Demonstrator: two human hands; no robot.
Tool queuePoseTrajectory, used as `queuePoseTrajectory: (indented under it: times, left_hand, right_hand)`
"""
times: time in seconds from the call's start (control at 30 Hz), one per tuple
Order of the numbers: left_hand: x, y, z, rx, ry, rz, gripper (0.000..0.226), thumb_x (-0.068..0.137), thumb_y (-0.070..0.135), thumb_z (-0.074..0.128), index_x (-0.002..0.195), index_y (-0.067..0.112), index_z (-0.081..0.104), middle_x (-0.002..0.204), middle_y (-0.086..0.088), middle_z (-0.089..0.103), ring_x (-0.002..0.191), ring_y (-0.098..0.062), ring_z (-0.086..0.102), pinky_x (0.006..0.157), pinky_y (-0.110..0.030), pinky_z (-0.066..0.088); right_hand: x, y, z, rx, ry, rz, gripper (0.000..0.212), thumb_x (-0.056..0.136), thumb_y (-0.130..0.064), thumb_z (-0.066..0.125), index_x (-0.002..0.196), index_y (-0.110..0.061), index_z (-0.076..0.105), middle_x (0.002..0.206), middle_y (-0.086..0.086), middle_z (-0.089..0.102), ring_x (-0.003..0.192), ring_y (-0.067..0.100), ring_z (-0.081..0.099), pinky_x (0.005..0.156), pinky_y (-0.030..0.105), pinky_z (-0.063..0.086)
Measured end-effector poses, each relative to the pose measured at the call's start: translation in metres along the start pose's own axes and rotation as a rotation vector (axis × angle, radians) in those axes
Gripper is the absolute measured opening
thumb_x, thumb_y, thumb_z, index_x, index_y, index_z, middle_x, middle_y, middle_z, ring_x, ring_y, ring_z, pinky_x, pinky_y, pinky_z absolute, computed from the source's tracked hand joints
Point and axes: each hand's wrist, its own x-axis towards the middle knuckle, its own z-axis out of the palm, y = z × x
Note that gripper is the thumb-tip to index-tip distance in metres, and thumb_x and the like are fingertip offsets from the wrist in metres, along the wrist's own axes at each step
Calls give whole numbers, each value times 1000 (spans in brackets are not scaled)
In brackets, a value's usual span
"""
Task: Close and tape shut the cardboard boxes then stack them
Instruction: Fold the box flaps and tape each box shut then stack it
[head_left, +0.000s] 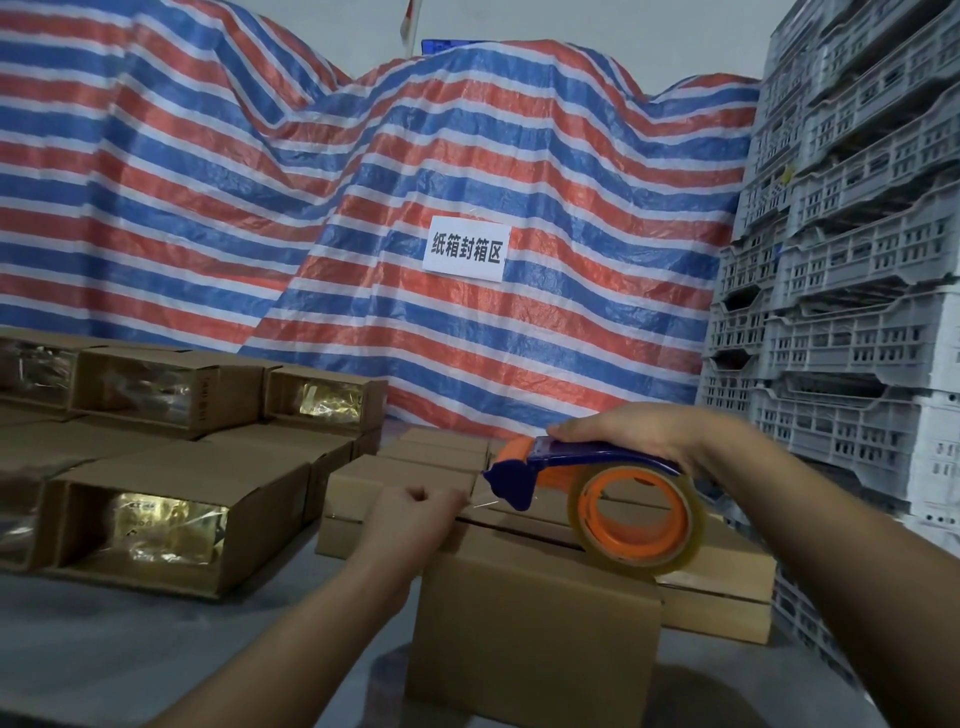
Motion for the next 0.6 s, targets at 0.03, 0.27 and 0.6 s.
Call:
queuePoseTrajectory:
  times: [0.03, 0.27, 0.6]
  left_hand:
    - [0, -2, 1, -1, 1, -11, 15, 92, 30, 63, 81, 21, 60, 84, -3, 63, 79, -16, 59, 62, -28, 44]
    - [4, -11, 0, 65, 32, -4, 23, 95, 21, 55, 99, 2, 66, 82, -10, 63, 73, -20, 58, 64, -31, 47]
    - [13, -18, 5, 103, 95, 1, 18, 92, 24, 55, 84, 10, 62, 77, -8, 58, 72, -22, 54, 68, -32, 44]
  right_hand:
    - [1, -1, 0, -6, -5, 4, 41, 98, -49, 56, 117, -13, 62, 76, 1, 73, 62, 9, 66, 64, 22, 53]
    - [2, -10, -4, -71, -110, 29, 41, 99, -53, 52, 108, -14, 63, 75, -3, 72, 61, 6, 66, 59, 18, 52]
    - [-20, 20, -26, 89, -140, 118, 61, 80, -54, 65, 119, -7, 60, 75, 3, 71, 59, 11, 65, 57, 21, 53]
